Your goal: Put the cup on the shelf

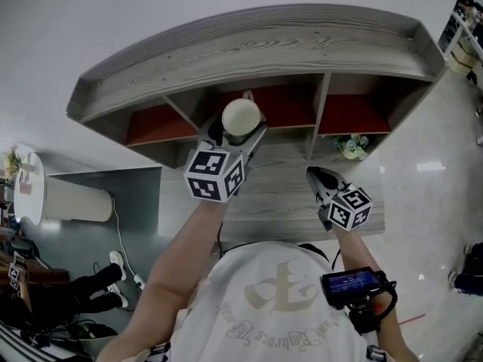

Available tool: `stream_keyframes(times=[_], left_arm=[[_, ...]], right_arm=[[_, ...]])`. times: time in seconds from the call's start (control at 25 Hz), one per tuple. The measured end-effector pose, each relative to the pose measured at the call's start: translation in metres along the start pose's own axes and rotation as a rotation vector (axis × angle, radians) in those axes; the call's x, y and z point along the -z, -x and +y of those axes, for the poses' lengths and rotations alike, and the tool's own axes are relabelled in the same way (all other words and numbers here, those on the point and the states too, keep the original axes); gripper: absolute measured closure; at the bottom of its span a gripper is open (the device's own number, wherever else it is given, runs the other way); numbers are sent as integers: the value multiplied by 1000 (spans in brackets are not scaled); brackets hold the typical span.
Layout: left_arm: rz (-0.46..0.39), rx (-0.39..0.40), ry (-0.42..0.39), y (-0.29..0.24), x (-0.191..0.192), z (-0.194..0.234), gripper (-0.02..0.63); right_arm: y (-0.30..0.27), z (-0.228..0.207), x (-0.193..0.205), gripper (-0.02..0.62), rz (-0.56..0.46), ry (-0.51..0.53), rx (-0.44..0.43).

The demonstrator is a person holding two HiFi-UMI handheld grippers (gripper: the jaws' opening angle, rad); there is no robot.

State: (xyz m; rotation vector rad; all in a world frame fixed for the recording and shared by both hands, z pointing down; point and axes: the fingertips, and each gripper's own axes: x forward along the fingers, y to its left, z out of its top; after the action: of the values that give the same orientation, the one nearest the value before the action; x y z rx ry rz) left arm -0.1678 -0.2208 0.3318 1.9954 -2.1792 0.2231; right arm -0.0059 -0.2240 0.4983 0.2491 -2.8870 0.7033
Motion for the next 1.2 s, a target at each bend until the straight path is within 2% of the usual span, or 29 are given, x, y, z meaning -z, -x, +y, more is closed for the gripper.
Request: stream_keyframes(times=[0.28,0.48,0.64,0.92,1.08,1.2], left_arm=[[22,-55,16,-37,-2,-1,184],[32,-71,0,-55,2,14,184],[41,-87,8,-67,0,5,186],[50,-141,27,-70,2,2,186],[35,-154,47,-71,3,8,186],[17,-152,44,-65,3,-6,186]], right_arm=[[16,-17,-3,591,6,-6,4],[10,-18,1,591,13,-11,13],[21,-26,1,592,25,5,10],[32,-31,1,592,26,-3,17],[32,-32,1,591,27,-6,26],[47,-30,6,592,24,-7,28]])
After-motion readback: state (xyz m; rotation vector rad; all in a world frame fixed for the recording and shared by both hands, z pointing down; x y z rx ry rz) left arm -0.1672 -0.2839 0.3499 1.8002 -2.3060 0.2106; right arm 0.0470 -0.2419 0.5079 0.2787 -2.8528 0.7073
